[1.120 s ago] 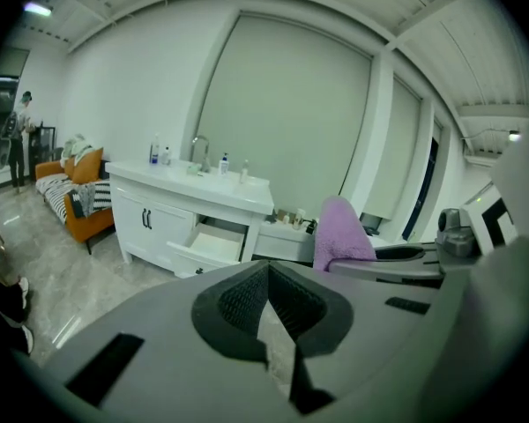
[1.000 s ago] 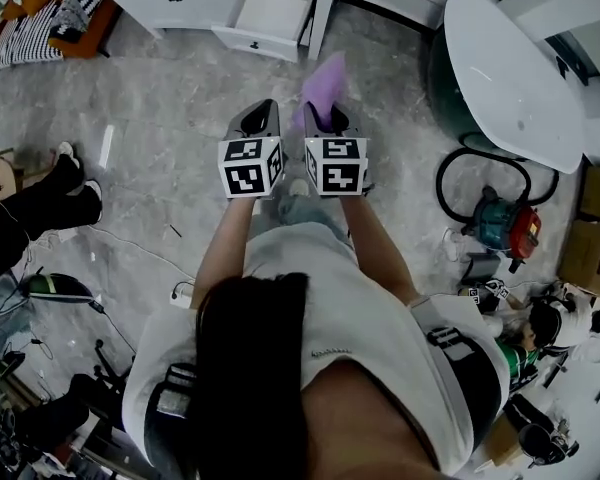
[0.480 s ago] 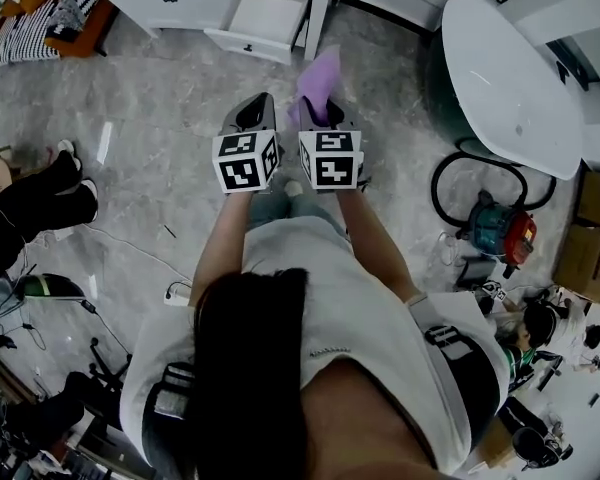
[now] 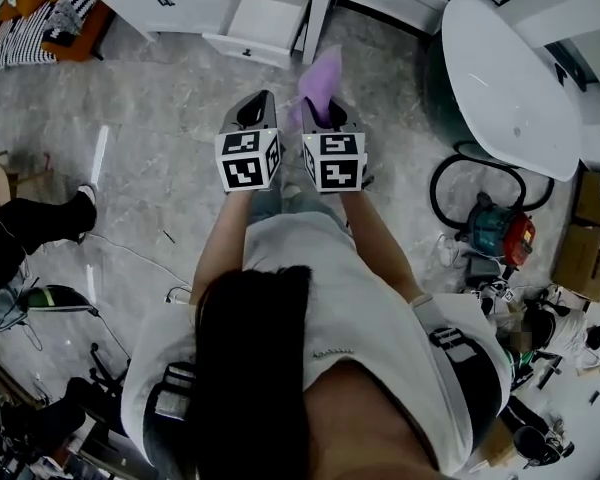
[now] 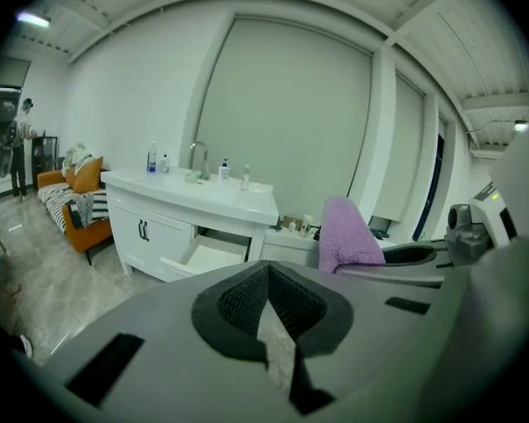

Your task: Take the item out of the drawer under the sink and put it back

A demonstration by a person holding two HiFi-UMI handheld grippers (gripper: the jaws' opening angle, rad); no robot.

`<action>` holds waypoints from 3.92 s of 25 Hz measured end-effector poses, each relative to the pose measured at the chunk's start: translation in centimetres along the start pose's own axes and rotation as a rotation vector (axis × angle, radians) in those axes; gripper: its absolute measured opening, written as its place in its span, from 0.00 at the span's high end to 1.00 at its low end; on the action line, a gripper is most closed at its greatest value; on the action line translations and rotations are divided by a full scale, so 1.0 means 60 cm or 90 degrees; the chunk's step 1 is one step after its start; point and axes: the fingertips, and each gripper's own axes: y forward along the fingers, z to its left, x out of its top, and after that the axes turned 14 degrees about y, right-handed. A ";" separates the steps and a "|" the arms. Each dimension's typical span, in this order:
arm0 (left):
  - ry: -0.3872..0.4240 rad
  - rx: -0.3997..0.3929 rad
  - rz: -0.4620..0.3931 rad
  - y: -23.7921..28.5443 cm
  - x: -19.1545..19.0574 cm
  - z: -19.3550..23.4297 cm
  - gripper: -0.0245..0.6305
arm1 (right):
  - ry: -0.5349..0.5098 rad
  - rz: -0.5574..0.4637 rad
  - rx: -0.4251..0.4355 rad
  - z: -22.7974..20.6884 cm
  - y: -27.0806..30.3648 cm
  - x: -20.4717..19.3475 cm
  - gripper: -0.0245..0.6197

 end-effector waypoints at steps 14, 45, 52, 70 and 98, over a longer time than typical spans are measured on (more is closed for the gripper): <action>0.011 -0.021 0.003 0.106 0.035 0.087 0.96 | 0.002 0.002 -0.017 0.005 0.118 0.055 0.79; 0.010 -0.084 0.067 0.353 0.090 0.346 0.96 | 0.046 0.072 -0.074 0.044 0.452 0.175 0.79; 0.004 -0.090 0.076 0.384 0.081 0.357 0.96 | 0.047 0.094 -0.066 0.043 0.493 0.163 0.79; -0.025 -0.055 0.133 0.507 -0.011 0.377 0.96 | 0.073 0.189 -0.027 -0.006 0.635 0.077 0.79; -0.060 -0.033 0.231 0.648 -0.170 0.418 0.96 | 0.028 0.293 0.009 -0.077 0.834 -0.065 0.78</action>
